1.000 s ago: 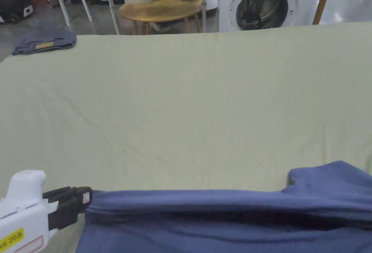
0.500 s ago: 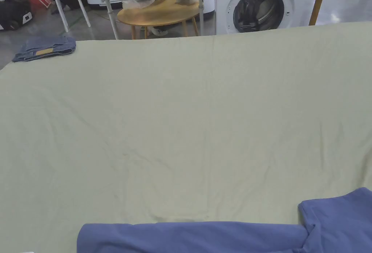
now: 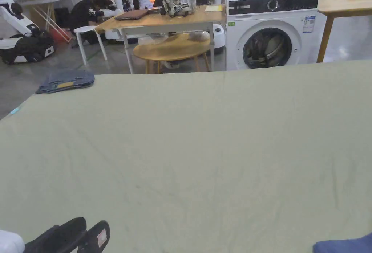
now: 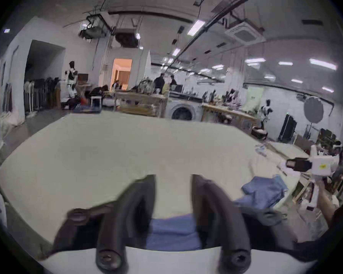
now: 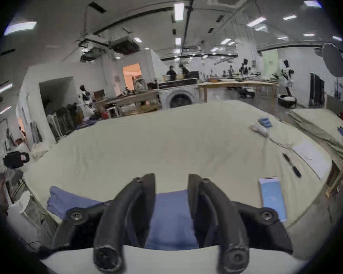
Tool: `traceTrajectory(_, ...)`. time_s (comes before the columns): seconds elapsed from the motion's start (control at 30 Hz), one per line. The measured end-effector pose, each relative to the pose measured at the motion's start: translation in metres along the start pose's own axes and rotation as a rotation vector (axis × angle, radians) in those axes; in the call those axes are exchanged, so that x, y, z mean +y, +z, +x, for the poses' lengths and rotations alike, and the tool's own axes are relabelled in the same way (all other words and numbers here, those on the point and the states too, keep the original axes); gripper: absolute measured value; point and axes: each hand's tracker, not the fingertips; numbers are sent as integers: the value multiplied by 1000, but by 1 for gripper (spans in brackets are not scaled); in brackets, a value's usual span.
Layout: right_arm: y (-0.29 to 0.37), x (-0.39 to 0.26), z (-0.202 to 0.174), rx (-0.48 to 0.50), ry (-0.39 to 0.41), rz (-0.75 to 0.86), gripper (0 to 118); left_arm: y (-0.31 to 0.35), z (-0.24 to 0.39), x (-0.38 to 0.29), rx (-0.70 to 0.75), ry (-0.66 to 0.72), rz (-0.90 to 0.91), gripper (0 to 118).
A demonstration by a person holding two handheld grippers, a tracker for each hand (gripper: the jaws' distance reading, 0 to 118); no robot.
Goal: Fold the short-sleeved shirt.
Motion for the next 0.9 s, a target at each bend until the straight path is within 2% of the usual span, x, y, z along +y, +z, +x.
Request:
traceTrajectory(0.07,-9,1,-11,28,-7,-7,0,-1,7,3,-19,19,10,0)
traceTrajectory(0.27,-28,-8,-40,84,44,-27,0,3,3,6,-38,83,-15,0)
traceTrajectory(0.37,-26,-6,-48,95,61,-36,0,4,-26,1,23,144,-70,0)
traceTrajectory(0.43,-25,-10,-43,113,45,-46,0,-1,-61,-13,-4,274,-165,41)
traceTrajectory(0.47,-24,-11,-41,121,32,-50,0,-4,-77,-24,-34,339,-205,54)
traceTrajectory(0.6,-21,-19,-33,112,-18,-94,0,-17,-126,-76,-48,556,-291,56)
traceTrajectory(0.7,-19,-26,-23,100,-43,-121,0,-27,-150,-109,-58,601,-296,56)
traceTrajectory(0.77,-19,-30,-17,87,-53,-128,0,-39,-156,-125,-83,685,-308,55)
traceTrajectory(0.87,-19,-30,-14,81,-68,-138,0,-64,-154,-143,-129,750,-381,54)
traceTrajectory(0.9,-18,-31,-13,82,-73,-140,0,-68,-151,-146,-180,789,-331,53)
